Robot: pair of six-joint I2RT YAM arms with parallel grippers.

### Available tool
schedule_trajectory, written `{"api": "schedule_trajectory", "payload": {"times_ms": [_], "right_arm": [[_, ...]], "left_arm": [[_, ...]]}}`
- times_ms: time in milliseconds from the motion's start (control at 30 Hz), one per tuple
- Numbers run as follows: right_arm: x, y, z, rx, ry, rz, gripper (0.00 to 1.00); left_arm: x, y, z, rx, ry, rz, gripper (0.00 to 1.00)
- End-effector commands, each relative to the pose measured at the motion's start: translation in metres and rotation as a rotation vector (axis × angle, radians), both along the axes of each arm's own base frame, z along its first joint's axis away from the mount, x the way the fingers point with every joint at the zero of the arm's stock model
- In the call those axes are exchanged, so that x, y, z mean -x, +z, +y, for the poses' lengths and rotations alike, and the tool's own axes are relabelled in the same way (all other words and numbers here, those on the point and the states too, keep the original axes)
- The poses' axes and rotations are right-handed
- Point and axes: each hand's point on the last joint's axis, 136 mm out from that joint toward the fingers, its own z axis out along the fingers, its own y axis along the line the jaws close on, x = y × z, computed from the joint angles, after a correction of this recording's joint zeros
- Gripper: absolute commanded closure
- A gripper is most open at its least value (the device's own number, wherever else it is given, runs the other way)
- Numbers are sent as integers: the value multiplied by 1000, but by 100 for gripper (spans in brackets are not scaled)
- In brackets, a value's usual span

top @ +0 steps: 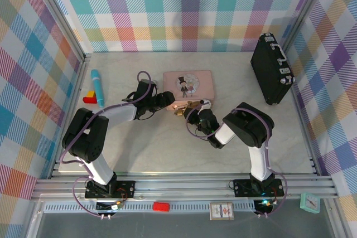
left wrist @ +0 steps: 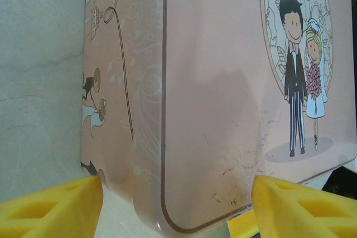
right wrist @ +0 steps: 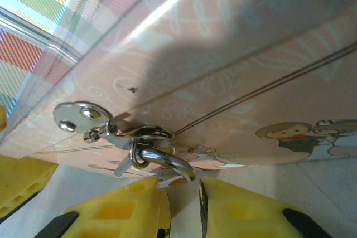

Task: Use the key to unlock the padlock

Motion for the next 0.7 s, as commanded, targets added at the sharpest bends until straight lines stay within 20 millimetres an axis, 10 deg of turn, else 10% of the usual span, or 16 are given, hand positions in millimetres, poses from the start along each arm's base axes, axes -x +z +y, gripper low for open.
{"api": "schedule_trajectory", "payload": {"times_ms": [0,267,667], "right_arm": [[-8,0,-2,-36,-10,-11,75],[-19,28,-7,-161,20,-84,85],[-16,18,-22,-160,19,-53,89]], "left_arm": [[10,-1,-1,-8,-3,15,30],[9,-7,-3,-14,7,29,30],[4,-6,-5,-24,22,32,30]]}}
